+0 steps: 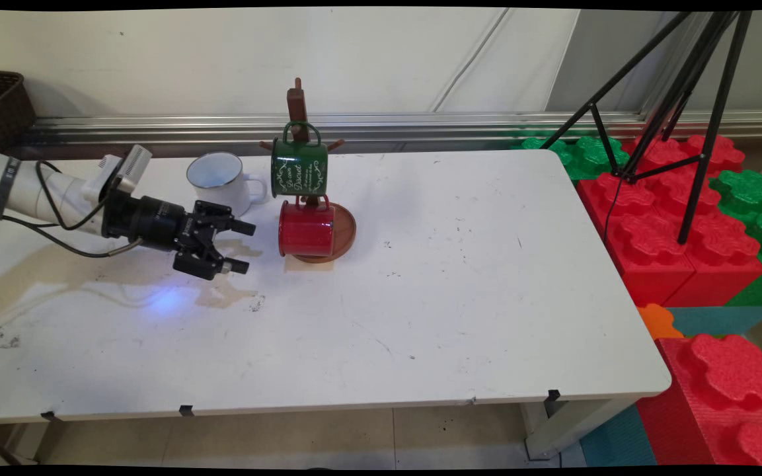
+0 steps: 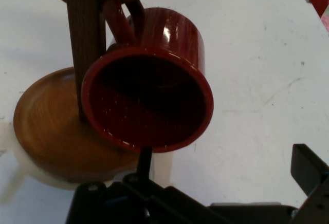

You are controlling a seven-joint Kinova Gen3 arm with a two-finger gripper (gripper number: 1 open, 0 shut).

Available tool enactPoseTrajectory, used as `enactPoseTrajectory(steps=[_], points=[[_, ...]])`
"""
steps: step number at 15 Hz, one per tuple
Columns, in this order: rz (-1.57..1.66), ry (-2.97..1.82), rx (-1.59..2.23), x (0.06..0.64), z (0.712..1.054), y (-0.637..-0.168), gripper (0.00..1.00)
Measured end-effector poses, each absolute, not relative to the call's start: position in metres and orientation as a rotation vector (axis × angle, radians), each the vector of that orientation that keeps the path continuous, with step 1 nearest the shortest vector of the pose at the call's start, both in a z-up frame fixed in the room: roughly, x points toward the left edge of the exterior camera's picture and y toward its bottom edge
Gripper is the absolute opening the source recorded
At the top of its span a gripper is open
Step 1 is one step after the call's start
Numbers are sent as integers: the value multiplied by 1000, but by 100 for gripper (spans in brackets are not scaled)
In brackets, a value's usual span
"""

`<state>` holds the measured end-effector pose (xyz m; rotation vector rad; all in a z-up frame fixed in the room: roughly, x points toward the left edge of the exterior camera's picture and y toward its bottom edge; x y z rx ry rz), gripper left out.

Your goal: Pick up the red mug from the rack

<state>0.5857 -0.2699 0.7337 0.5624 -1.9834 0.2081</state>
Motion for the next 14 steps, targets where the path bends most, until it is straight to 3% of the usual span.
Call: enactPoseTrajectory(steps=[14], points=[[178, -1864, 627, 556, 719, -289, 100]])
